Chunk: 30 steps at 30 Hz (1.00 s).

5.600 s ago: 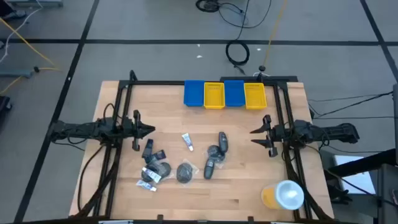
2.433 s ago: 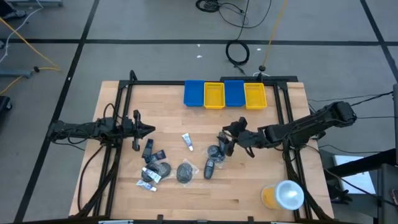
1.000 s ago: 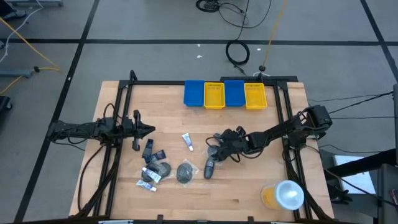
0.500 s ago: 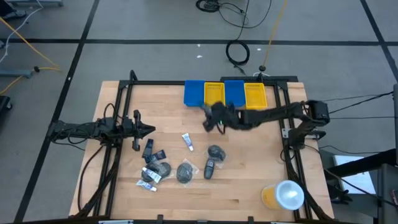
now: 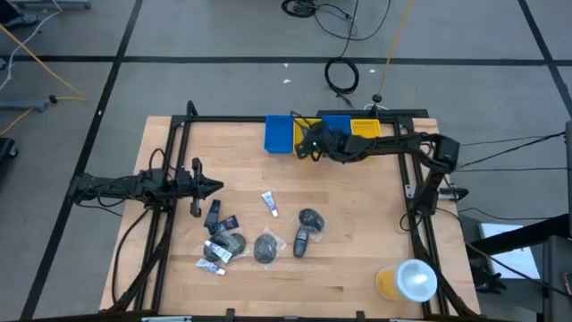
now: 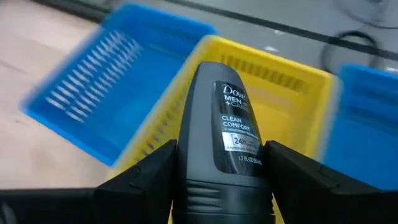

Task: Pick & Place Travel size toiletries
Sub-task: Put the gray deodorant into the left yellow bin

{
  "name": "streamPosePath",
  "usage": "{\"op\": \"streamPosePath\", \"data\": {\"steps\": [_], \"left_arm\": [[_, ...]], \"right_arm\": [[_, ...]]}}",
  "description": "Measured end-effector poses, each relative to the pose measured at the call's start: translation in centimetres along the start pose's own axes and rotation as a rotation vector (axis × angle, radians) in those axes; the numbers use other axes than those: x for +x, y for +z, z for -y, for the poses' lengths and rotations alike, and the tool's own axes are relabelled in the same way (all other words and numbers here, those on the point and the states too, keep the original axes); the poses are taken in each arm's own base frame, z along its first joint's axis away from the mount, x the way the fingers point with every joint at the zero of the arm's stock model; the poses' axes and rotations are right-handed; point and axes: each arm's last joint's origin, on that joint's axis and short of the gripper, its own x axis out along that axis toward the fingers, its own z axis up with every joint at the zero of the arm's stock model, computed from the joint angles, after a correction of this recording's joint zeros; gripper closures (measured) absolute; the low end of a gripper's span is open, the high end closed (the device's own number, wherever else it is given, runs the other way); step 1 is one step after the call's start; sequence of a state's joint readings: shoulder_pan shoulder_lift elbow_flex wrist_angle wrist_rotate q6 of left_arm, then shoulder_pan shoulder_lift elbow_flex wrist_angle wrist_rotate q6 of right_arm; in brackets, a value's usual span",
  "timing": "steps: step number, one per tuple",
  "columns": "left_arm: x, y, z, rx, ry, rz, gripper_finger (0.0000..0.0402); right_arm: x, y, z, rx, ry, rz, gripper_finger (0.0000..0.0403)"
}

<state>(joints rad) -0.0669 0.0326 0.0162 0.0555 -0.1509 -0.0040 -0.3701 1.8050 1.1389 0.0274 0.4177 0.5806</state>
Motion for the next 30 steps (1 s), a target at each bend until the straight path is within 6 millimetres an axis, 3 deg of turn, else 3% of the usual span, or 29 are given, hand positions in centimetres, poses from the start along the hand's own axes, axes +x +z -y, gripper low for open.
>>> {"op": "streamPosePath", "data": {"steps": [6, 22, 30], "left_arm": [[0.0, 0.0, 0.0, 0.0, 0.0, 0.001, 0.0376], [0.0, 0.0, 0.0, 0.0, 0.0, 0.001, 0.0376], [0.0, 0.0, 0.0, 0.0, 0.0, 0.0, 0.0376]], "right_arm": [[2.2, -1.4, 0.4, 0.0, -0.059, -0.001, 0.0193], [2.7, -1.2, 1.0, 0.023, -0.078, 0.009, 0.0189], [3.0, -1.4, 0.9, 0.023, -0.061, -0.004, 0.0163]]}}
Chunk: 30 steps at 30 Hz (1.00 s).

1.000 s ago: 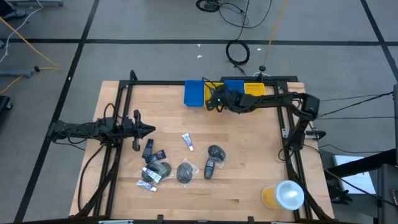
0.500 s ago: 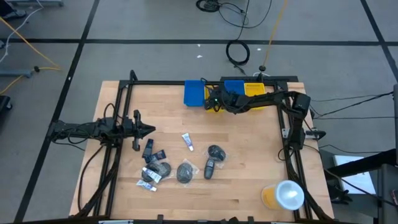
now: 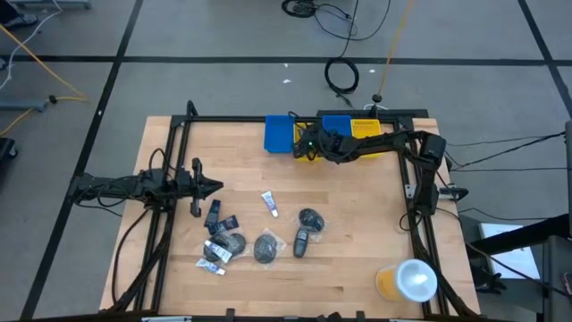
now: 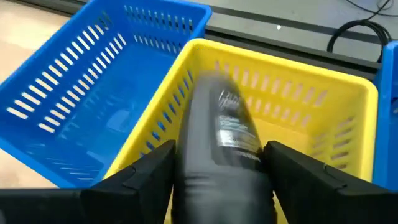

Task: Pick & Place Travel size toiletries
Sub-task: Put the gray deodorant into the left yellow bin, then adjust the left yellow bin

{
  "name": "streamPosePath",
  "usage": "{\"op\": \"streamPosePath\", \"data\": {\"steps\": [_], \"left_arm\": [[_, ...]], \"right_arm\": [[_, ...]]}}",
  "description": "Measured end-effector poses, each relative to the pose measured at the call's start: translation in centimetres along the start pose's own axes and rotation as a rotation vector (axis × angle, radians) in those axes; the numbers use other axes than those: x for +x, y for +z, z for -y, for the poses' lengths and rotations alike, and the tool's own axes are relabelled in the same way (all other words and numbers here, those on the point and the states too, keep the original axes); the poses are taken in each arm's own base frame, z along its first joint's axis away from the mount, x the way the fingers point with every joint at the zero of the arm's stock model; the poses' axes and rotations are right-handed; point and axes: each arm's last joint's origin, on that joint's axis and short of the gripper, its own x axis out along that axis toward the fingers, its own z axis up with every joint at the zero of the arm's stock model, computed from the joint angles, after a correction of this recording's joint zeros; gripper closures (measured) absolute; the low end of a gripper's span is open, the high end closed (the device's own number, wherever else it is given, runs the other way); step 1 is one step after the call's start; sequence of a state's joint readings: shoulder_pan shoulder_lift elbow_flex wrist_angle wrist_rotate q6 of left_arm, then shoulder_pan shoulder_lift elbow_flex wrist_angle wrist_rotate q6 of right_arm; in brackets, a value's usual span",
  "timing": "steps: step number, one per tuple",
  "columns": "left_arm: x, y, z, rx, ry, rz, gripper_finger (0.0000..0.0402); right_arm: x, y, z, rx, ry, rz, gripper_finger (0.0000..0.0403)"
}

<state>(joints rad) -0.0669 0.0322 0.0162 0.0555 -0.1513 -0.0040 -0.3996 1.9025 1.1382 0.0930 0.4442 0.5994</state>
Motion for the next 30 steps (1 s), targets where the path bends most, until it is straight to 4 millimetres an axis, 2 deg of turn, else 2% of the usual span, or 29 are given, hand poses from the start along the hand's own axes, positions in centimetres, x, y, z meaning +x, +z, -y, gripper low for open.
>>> {"op": "streamPosePath", "data": {"steps": [9, 12, 15, 17, 19, 23, 27, 30], "left_arm": [[0.0, 0.0, 0.0, 0.0, 0.0, 0.0, 0.0376], [0.0, 0.0, 0.0, 0.0, 0.0, 0.0, 0.0376], [0.0, 0.0, 0.0, 0.0, 0.0, 0.0, 0.0376], [0.0, 0.0, 0.0, 0.0, 0.0, 0.0, 0.0376], [0.0, 0.0, 0.0, 0.0, 0.0, 0.0, 0.0376], [0.0, 0.0, 0.0, 0.0, 0.0, 0.0, 0.0376], [0.0, 0.0, 0.0, 0.0, 0.0, 0.0, 0.0376], [0.0, 0.0, 0.0, 0.0, 0.0, 0.0, 0.0376]], "right_arm": [[-0.2, 0.5, -0.2, -0.047, -0.003, 0.043, 0.0157], [-1.9, 1.2, -0.9, -0.137, 0.041, 0.071, 0.016], [-4.7, 1.7, -2.1, -0.225, 0.177, 0.029, 0.0175], [-6.2, 1.3, -2.7, -0.261, 0.255, -0.04, 0.0194], [-7.4, 0.6, -2.9, -0.293, 0.26, -0.11, 0.0218], [-8.1, -1.1, -3.0, -0.341, 0.229, -0.21, 0.0276], [-6.6, -2.7, -3.3, -0.369, 0.194, -0.25, 0.0334], [-5.4, -2.9, -3.1, -0.378, 0.163, -0.228, 0.0371]]}}
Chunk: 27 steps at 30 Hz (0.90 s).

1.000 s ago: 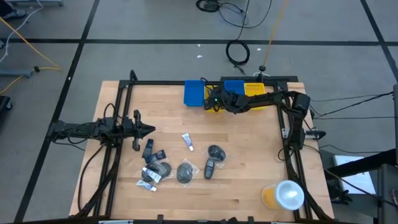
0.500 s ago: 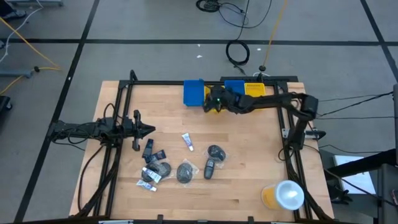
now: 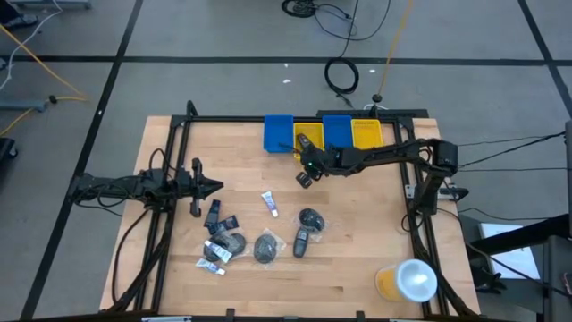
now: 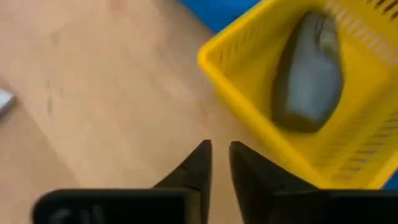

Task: Pick & Place Travel size toiletries
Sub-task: Adjust the left yellow bin, then put the black hairbrush into the left blue bin

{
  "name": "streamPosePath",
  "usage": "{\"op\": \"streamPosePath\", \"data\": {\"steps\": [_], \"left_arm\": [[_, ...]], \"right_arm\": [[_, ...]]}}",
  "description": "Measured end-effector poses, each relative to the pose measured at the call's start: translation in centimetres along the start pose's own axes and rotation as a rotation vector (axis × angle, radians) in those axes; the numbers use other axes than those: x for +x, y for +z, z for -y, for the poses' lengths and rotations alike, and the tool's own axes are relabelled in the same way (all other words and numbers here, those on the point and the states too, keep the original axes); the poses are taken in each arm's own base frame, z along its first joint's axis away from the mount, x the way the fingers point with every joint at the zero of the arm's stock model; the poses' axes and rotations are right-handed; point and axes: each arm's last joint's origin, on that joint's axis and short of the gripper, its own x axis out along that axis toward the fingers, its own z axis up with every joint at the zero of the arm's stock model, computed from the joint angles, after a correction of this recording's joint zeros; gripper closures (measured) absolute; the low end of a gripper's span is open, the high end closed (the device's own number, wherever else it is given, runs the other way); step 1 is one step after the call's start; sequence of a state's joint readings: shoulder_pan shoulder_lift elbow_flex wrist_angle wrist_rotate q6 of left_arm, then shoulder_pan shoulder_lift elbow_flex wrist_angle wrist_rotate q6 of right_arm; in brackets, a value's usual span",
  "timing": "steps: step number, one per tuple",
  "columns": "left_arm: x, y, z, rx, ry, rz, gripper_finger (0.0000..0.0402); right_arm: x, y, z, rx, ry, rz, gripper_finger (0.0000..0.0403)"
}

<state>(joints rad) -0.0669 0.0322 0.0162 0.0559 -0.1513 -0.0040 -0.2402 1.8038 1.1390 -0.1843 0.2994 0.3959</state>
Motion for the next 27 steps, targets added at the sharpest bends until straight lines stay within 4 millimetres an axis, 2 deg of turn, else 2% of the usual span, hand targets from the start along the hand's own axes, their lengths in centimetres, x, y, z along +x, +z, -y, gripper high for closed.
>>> {"op": "streamPosePath", "data": {"steps": [4, 15, 18, 22, 27], "left_arm": [[0.0, 0.0, 0.0, 0.0, 0.0, -0.001, 0.0376], [0.0, 0.0, 0.0, 0.0, 0.007, 0.0, 0.0376], [0.0, 0.0, 0.0, 0.0, 0.006, 0.0, 0.0376], [0.0, 0.0, 0.0, 0.0, 0.007, 0.0, 0.0376], [0.0, 0.0, 0.0, 0.0, 0.007, 0.0, 0.0376]], "right_arm": [[0.7, -0.1, 1.0, -0.011, -0.094, -0.001, 0.0399], [1.1, 1.1, 2.2, 0.004, -0.095, 0.058, 0.0402], [0.5, 1.0, 1.3, -0.014, -0.072, 0.07, 0.0399], [-1.9, 1.1, -0.9, -0.056, -0.001, 0.127, 0.0401], [-4.3, -1.9, -4.7, -0.16, 0.089, 0.135, 0.0401]]}}
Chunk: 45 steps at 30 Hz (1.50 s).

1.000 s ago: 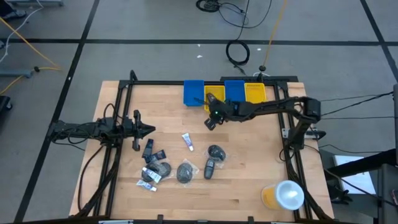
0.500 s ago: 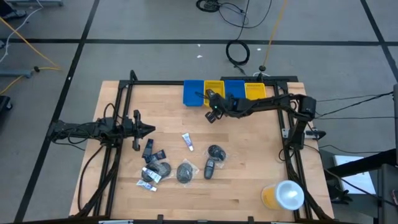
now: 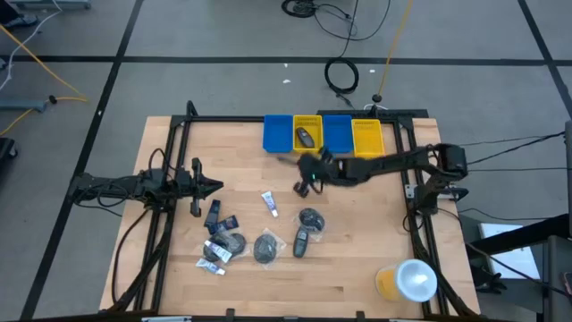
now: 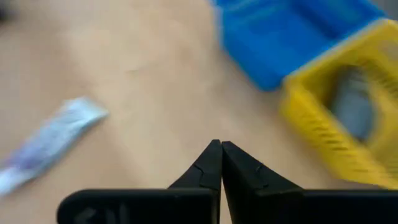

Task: Pick & Place Travel size toiletries
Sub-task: Put the black hairbrush into the left blue bin

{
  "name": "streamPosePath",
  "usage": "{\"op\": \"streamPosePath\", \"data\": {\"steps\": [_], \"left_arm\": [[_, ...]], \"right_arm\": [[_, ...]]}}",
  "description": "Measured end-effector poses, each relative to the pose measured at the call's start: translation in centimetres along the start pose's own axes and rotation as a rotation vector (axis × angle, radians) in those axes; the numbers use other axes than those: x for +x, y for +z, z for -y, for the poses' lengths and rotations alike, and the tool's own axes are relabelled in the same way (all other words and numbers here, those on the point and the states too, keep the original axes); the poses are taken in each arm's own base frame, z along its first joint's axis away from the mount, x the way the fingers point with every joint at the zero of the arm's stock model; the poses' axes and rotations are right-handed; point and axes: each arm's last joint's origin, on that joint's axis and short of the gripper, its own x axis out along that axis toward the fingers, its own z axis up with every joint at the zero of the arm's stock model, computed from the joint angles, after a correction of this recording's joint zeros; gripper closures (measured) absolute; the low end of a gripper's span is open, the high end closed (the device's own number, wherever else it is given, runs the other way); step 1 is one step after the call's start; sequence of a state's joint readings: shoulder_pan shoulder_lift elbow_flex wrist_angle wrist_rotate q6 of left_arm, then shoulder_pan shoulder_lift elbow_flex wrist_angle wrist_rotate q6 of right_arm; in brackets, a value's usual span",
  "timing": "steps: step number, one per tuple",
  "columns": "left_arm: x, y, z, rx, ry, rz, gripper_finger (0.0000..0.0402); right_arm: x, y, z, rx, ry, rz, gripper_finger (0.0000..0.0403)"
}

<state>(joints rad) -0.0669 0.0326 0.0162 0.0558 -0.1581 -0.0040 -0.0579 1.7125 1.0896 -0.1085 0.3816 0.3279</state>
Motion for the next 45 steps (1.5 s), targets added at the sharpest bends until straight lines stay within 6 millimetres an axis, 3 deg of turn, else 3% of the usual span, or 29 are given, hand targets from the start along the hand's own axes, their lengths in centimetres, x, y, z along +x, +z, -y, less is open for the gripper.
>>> {"op": "streamPosePath", "data": {"steps": [5, 11, 18, 21, 25, 29, 36, 45], "left_arm": [[0.0, 0.0, 0.0, 0.0, 0.0, -0.001, 0.0376], [0.0, 0.0, 0.0, 0.0, 0.0, 0.0, 0.0376], [0.0, 0.0, 0.0, 0.0, 0.0, 0.0, 0.0376], [0.0, 0.0, 0.0, 0.0, 0.0, 0.0, 0.0376], [0.0, 0.0, 0.0, 0.0, 0.0, 0.0, 0.0376], [0.0, 0.0, 0.0, 0.0, 0.0, -0.001, 0.0376], [0.0, 0.0, 0.0, 0.0, 0.0, -0.001, 0.0376], [0.0, 0.0, 0.0, 0.0, 0.0, -0.001, 0.0376]], "right_arm": [[-1.5, -5.0, -3.6, -0.076, -0.002, -0.015, 0.0402], [-4.2, -9.6, -5.1, -0.124, 0.013, -0.067, 0.0378], [-8.4, -12.2, -4.4, -0.193, 0.207, -0.111, 0.0281], [-9.0, -13.9, -4.5, -0.285, 0.303, -0.07, 0.0224], [-9.1, -15.9, -5.6, -0.507, 0.41, 0.084, 0.0162], [-8.7, -16.8, -6.8, -0.659, 0.334, 0.224, 0.0141], [-6.6, -18.1, -7.8, -0.83, 0.254, 0.309, 0.0159], [-4.6, -17.8, -7.7, -0.9, 0.115, 0.375, 0.0189]]}}
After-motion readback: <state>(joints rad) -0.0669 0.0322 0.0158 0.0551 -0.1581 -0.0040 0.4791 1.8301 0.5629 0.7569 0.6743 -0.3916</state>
